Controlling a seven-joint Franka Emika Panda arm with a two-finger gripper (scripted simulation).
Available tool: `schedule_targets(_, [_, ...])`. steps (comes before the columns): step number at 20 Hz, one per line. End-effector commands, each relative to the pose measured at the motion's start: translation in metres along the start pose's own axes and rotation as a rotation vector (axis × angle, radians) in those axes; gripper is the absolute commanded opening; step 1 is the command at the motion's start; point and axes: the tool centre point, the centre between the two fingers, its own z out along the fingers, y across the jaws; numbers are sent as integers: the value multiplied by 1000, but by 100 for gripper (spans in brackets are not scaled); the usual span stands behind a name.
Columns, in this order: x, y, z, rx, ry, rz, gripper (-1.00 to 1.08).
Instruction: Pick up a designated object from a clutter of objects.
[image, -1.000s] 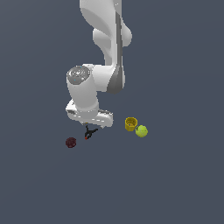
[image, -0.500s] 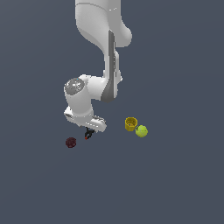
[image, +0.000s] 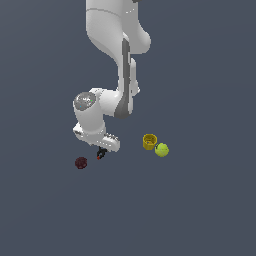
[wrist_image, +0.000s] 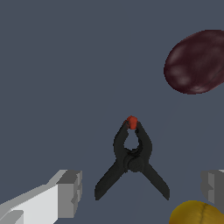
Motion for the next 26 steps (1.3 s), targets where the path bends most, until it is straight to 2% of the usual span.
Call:
schedule_targets(1, [0,0,5,0,-1,0,100])
schedule_targets(9, [-1,1,40,0,0,2,100])
schedule_targets(15, [0,1,49,0,1,2,100])
schedule_targets(16, [0,1,49,0,1,2,-100])
schedule_targets(26, [0,1,48,0,1,2,-100])
